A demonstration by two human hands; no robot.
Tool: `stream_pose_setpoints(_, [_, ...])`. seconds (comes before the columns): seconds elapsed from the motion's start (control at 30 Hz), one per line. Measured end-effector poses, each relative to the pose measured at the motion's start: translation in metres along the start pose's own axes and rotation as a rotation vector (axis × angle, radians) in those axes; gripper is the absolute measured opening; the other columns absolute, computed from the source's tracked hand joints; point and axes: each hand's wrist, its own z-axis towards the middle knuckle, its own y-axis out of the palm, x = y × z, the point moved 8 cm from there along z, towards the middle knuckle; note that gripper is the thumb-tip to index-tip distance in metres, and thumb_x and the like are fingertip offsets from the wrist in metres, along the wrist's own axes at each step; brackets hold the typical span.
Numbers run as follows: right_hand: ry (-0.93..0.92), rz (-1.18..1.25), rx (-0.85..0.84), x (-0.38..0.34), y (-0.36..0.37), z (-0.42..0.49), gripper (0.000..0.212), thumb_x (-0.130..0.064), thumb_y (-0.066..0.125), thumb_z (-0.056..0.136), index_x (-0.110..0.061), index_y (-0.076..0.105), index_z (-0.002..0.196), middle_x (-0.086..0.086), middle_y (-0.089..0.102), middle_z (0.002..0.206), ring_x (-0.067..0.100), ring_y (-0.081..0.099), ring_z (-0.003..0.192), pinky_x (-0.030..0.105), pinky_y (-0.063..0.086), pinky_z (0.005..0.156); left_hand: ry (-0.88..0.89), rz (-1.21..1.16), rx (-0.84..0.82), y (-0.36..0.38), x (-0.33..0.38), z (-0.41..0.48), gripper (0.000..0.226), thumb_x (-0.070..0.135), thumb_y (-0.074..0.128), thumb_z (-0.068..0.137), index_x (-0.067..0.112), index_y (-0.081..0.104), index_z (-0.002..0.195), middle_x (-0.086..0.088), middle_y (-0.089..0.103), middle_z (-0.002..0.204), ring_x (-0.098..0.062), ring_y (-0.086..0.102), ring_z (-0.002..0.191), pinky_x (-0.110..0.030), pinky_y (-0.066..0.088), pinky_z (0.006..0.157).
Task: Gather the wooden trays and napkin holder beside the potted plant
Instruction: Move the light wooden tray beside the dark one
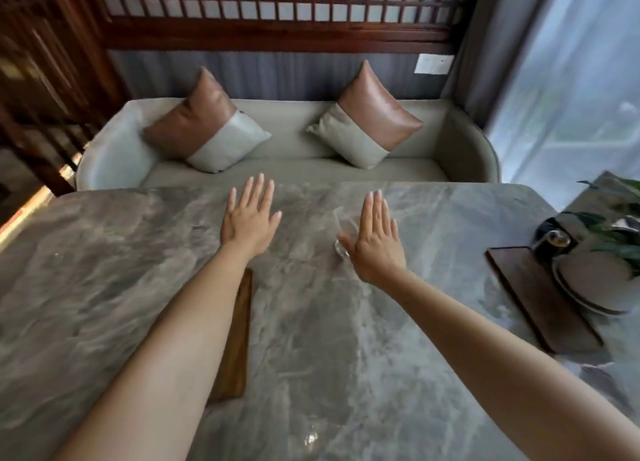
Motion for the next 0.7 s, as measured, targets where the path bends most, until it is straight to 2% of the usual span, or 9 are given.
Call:
stream_pose_setpoints(0.13, [-0.046,-0.033,-0.080,-0.054,0.044,-0.006,0.076,-0.048,0.024,0.093,-0.008,-0.018,0.142,0.009,-0.022,0.155,0.022,-0.020,0.143,0.037,-0.006,0.118,-0.102,0.030,-0.085,0.029,-0.076,-0.031,0.061,0.039,0.021,0.101,0.015,-0.003,0.152,-0.004,-0.008,0.162,-0.019,-0.006,0.150,-0.040,-0.001,0.121])
stream_pose_setpoints(0.3, [-0.031,-0.050,-0.206,-0.094,0.107,-0.023,0.076,-0.049,0.021,0.094,-0.009,-0.022,0.141,0.007,-0.025,0.154,0.021,-0.023,0.142,0.037,-0.008,0.117,-0.156,-0.011,-0.206,0.076,-0.133,-0.058,0.061,0.040,0.019,0.101,0.015,-0.003,0.152,-0.004,-0.008,0.162,-0.019,-0.005,0.150,-0.041,-0.001,0.122])
stream_pose_setpoints(0.4, [-0.026,-0.056,-0.300,-0.109,0.144,-0.040,0.076,-0.051,0.019,0.093,-0.009,-0.021,0.141,0.007,-0.024,0.154,0.022,-0.021,0.142,0.038,-0.006,0.118,-0.174,-0.034,-0.289,0.103,-0.150,-0.070,0.061,0.041,0.021,0.101,0.015,0.000,0.152,-0.004,-0.003,0.162,-0.022,0.005,0.150,-0.040,0.007,0.121])
stream_pose_setpoints(0.47, [-0.011,-0.064,-0.371,-0.116,0.166,-0.052,0.078,-0.057,0.012,0.088,-0.009,-0.020,0.142,0.007,-0.021,0.155,0.022,-0.019,0.143,0.037,-0.005,0.118,-0.182,-0.052,-0.331,0.119,-0.158,-0.076,0.061,0.041,0.023,0.101,0.015,0.004,0.153,-0.007,0.008,0.161,-0.027,0.018,0.146,-0.041,0.019,0.117])
stream_pose_setpoints(0.53, [0.021,-0.040,-0.419,-0.120,0.185,-0.064,0.082,-0.061,0.006,0.083,-0.009,-0.016,0.143,0.007,-0.014,0.157,0.022,-0.012,0.145,0.037,-0.001,0.118,-0.185,-0.054,-0.369,0.132,-0.163,-0.080,0.061,0.041,0.025,0.100,0.015,0.006,0.152,-0.013,0.021,0.156,-0.030,0.028,0.140,-0.041,0.027,0.112])
stream_pose_setpoints(0.6, [0.083,0.035,-0.445,-0.121,0.200,-0.073,0.072,-0.051,0.019,0.092,-0.011,-0.010,0.145,0.008,0.003,0.158,0.024,0.004,0.145,0.039,0.011,0.118,-0.185,-0.067,-0.409,0.145,-0.165,-0.079,0.061,0.041,0.025,0.100,0.015,0.006,0.152,-0.015,0.028,0.152,-0.032,0.033,0.137,-0.041,0.031,0.109])
stream_pose_setpoints(0.7, [0.229,0.134,-0.514,-0.114,0.220,-0.088,0.063,-0.043,0.029,0.094,-0.017,0.004,0.146,0.011,0.029,0.149,0.030,0.029,0.135,0.045,0.032,0.106,-0.186,-0.105,-0.447,0.159,-0.166,-0.072,0.060,0.042,0.024,0.100,0.016,0.008,0.152,-0.016,0.029,0.151,-0.033,0.034,0.136,-0.043,0.032,0.108])
